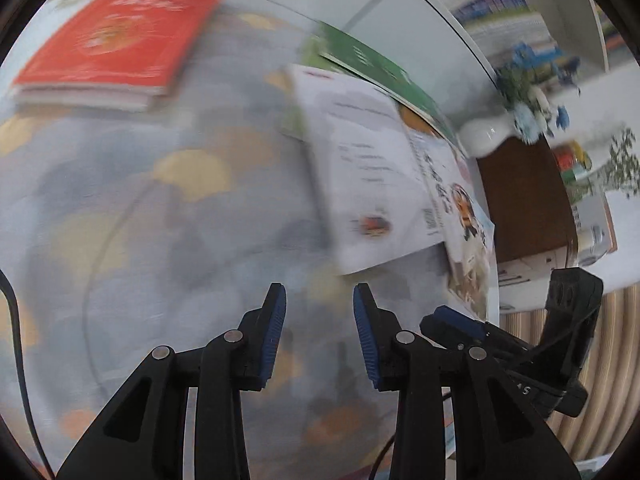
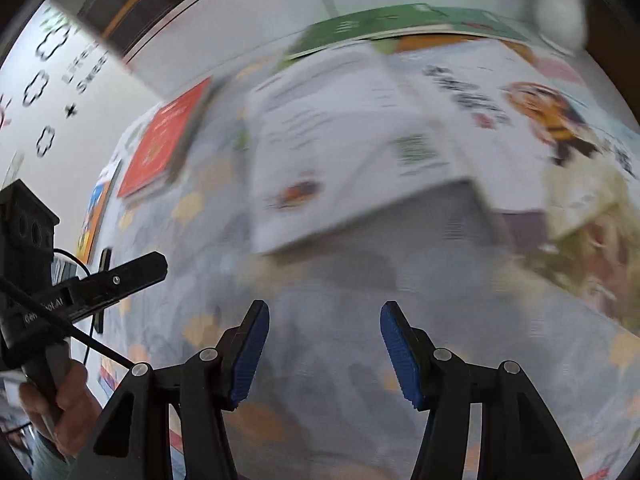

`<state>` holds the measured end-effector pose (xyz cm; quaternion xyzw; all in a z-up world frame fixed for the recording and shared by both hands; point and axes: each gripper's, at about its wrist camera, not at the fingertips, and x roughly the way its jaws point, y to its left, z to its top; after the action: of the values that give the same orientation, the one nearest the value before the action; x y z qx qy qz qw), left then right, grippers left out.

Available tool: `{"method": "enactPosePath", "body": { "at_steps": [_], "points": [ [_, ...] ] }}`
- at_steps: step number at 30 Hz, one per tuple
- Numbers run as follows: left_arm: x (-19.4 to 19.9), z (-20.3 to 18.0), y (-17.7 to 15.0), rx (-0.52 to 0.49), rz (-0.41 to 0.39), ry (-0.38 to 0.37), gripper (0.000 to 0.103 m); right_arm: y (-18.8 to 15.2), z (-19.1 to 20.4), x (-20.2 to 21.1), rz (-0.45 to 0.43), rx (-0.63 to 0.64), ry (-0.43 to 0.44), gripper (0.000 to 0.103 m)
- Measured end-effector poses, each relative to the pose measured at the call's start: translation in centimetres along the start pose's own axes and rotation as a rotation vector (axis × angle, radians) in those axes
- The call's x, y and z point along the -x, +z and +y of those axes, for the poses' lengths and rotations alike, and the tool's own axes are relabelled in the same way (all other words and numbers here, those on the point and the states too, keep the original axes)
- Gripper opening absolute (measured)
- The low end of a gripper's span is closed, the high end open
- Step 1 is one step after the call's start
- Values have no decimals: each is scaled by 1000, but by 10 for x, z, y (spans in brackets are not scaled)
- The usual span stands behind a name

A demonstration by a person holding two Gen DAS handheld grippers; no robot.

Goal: Organize books

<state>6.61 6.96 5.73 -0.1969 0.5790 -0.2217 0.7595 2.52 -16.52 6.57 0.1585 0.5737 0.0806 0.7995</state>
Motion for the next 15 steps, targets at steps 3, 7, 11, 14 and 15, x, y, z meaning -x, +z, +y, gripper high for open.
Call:
{"method": "enactPosePath", "body": {
  "at_steps": [3, 7, 11, 14, 15],
  "points": [
    [-25, -18, 10, 21, 13, 11, 32, 10, -24, 16, -49, -7, -20, 56],
    [-49, -28, 24, 71, 3, 61, 32, 27, -39, 21, -81, -2, -39, 56],
    [-58, -22, 29, 137, -12, 109, 32, 39, -46, 15, -71, 2, -1, 56],
    [-65, -17, 29, 185, -6, 102, 32, 49, -45, 4, -63, 10, 19, 56],
    [-67, -16, 30, 192, -7, 99, 32, 52, -46, 0, -48, 0, 38, 56]
  ]
}}
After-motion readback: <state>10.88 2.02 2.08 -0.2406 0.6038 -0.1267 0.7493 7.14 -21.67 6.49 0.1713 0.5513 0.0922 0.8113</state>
